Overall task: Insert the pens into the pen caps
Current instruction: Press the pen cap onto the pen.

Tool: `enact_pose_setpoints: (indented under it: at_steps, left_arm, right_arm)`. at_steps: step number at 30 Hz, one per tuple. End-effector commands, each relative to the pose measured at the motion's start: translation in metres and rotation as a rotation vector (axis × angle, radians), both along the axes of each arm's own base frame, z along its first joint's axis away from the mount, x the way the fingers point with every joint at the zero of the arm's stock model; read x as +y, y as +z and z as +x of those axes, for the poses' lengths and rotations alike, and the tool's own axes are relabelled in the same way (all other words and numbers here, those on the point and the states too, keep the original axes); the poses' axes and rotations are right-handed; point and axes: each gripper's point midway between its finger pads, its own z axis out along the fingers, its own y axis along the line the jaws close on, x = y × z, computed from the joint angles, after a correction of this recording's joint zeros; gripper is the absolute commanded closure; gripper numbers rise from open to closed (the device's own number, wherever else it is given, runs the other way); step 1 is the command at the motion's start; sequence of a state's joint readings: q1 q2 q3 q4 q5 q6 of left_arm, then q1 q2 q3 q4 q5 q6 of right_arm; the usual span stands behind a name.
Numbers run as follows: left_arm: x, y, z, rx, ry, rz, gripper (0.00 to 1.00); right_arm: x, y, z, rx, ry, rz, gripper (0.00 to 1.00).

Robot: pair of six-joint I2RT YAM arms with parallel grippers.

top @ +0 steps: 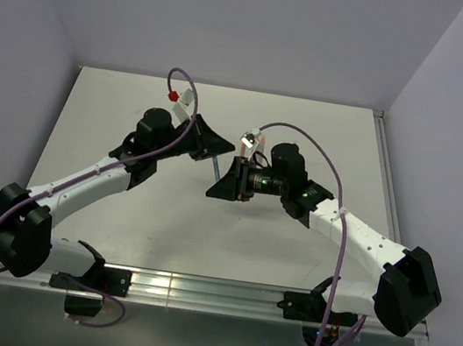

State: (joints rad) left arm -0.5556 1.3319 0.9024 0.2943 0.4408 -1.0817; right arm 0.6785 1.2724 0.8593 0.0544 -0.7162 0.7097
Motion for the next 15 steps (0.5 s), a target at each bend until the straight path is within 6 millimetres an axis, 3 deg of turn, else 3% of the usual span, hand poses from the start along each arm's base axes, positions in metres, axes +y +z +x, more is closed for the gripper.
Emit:
enact_pose_setpoints:
  at_steps: [1, 15]
  left_arm:
    - [0.0031, 0.0212, -0.0041, -0.085, -0.003, -0.038, 1.0]
    - [0.0044, 0.0245, -0.0032, -0.101, 0.01, -0.047, 1.0]
  right_arm:
    - [0.003, 0.0065, -0.0024, -0.033, 0.015, 0.029, 0.58]
    - [0.007, 0.0136, 0.0024, -0.045, 0.017, 0.042, 0.62]
